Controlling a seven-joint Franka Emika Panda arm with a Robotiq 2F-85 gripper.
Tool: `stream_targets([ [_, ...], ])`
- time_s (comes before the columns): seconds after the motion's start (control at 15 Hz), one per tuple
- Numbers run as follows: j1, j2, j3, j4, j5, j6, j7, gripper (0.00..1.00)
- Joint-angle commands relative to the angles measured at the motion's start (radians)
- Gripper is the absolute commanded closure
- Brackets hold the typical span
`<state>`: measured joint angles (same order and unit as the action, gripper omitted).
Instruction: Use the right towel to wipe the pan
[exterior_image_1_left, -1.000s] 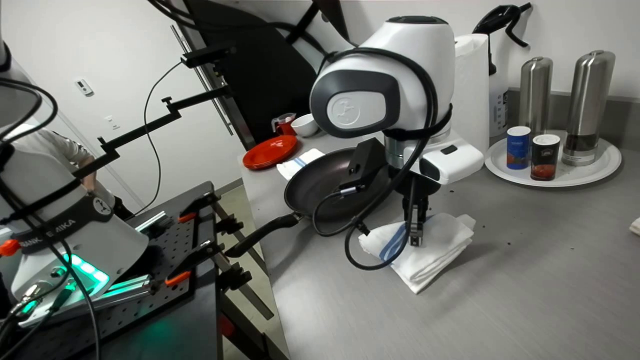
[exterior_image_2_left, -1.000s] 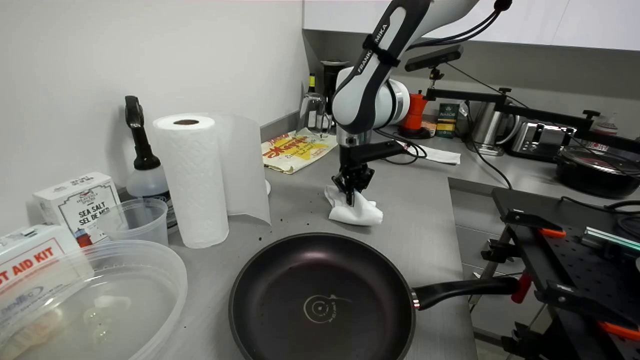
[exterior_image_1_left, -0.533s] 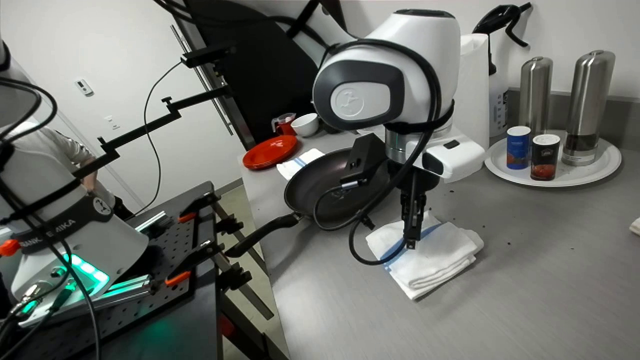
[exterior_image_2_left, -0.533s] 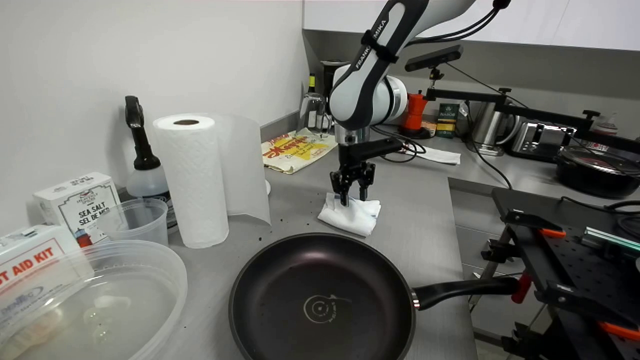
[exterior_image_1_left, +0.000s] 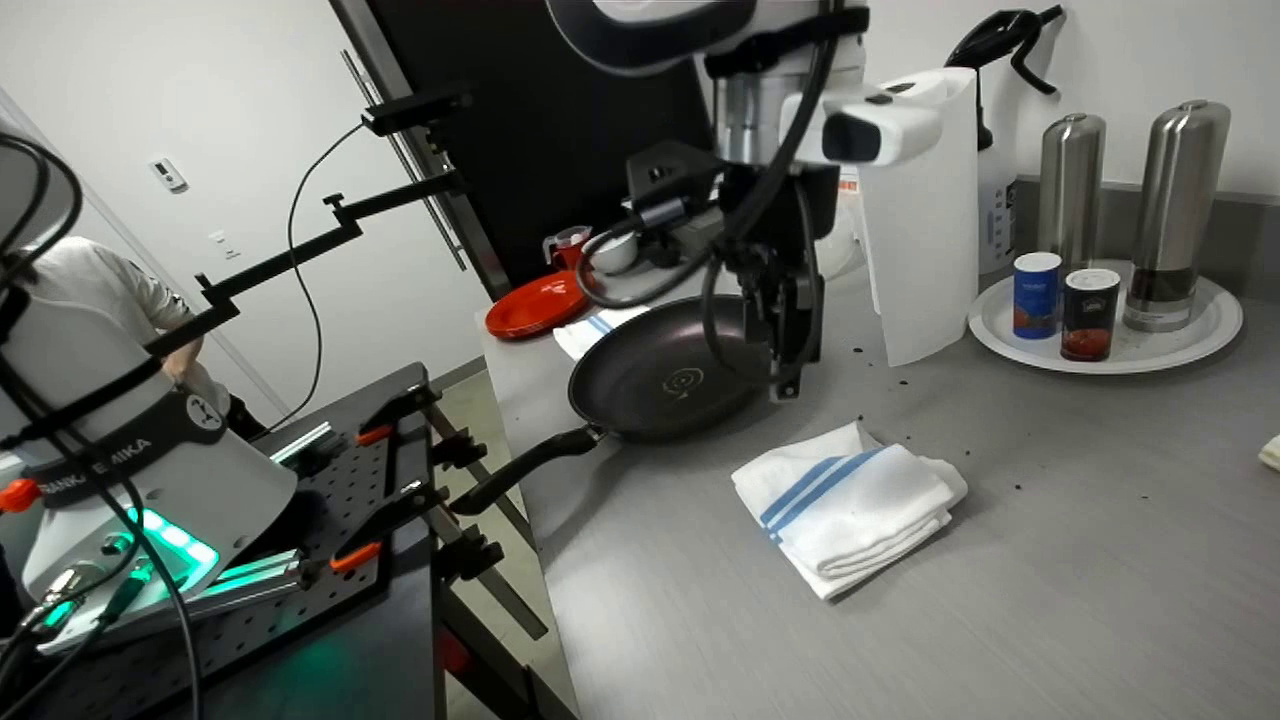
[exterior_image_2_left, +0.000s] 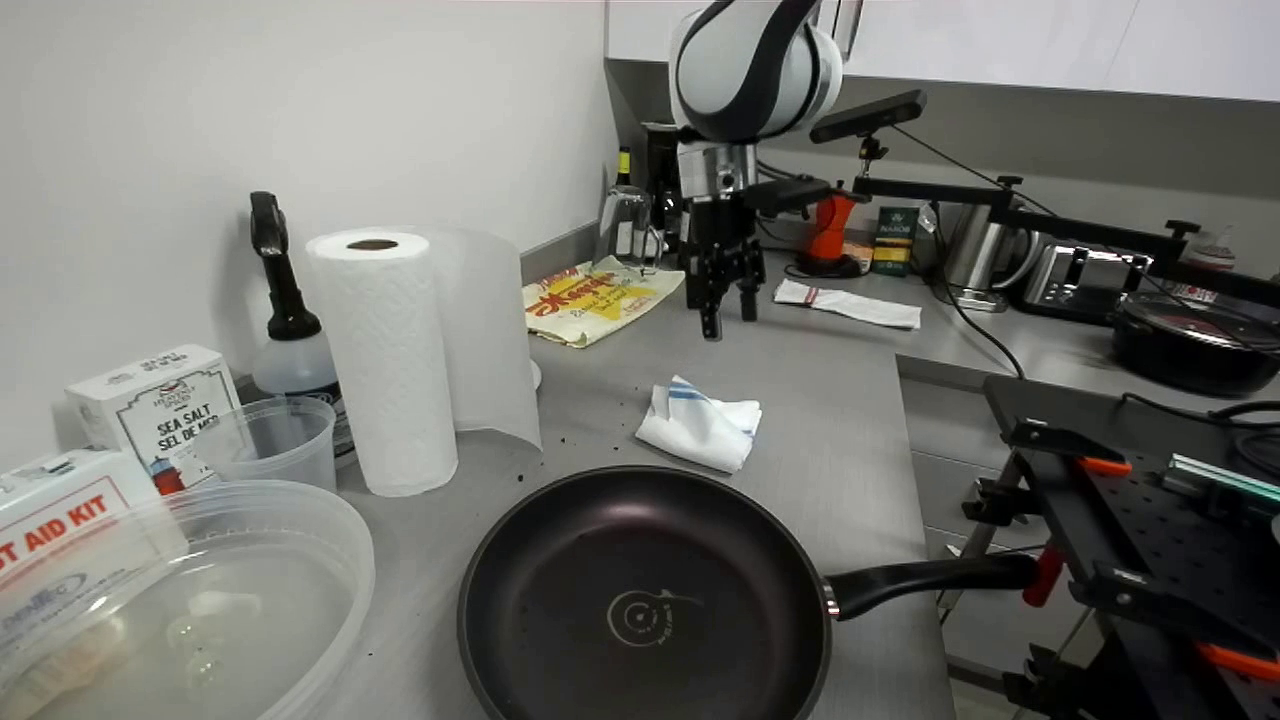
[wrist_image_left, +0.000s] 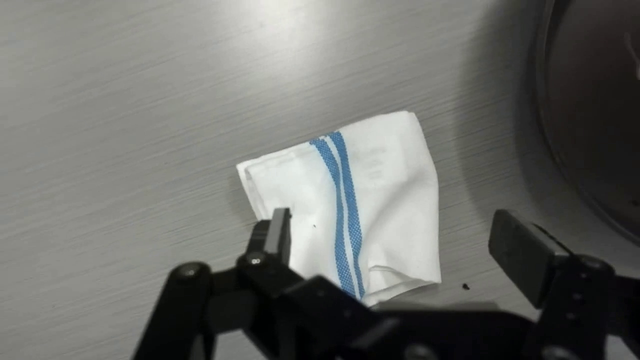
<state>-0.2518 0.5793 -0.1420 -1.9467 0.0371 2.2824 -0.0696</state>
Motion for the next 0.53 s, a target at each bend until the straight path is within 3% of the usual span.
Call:
stream_targets([
  [0.0, 0.06, -0.209, -0.041, -0.175, -0.122, -0.05, 0.011, 0.0],
  [0.27, 0.101, -0.386, -0.056, -0.335, -0.281, -0.201, 0.033, 0.0],
  [0.33, 0.069, -0.277, -0.037, -0.225, -0.212, -0.152, 0.01, 0.0],
  [0.47, 0.072, -0.308, -0.037, -0.25, -0.219, -0.16, 0.012, 0.0],
])
